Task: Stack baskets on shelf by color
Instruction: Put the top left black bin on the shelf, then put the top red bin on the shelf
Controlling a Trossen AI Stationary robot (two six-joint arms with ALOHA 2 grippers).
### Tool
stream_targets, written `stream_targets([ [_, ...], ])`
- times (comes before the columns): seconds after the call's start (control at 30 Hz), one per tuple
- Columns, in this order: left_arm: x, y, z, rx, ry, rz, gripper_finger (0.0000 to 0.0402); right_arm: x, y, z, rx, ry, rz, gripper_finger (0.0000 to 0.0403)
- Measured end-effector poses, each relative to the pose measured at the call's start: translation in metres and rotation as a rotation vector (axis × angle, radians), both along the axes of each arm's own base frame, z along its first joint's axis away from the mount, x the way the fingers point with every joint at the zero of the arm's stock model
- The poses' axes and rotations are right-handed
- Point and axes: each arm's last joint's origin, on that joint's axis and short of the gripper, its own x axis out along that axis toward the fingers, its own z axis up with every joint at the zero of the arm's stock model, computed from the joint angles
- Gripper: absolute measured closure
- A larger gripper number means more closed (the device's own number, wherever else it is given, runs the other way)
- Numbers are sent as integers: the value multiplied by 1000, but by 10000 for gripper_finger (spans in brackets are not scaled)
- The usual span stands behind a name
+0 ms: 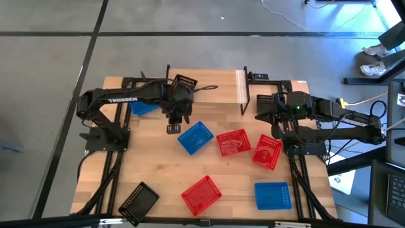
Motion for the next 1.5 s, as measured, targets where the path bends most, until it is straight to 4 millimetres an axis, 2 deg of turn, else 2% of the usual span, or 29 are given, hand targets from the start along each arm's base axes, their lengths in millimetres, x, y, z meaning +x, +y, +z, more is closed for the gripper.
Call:
stream_targets([
  [0.6,-4,54,5,100,-110,102,335,0,0,0,-1,0,-1,389],
  [0.87,-7,66,6,133,-112,128,335,0,0,0,0,0,-1,389],
  [1.07,-9,53,14,108,-137,131,335,1,0,1,-3,-10,0,389],
  [1.5,-29,-4,52,-8,-297,145,335,6,-1,8,-18,-87,5,389],
])
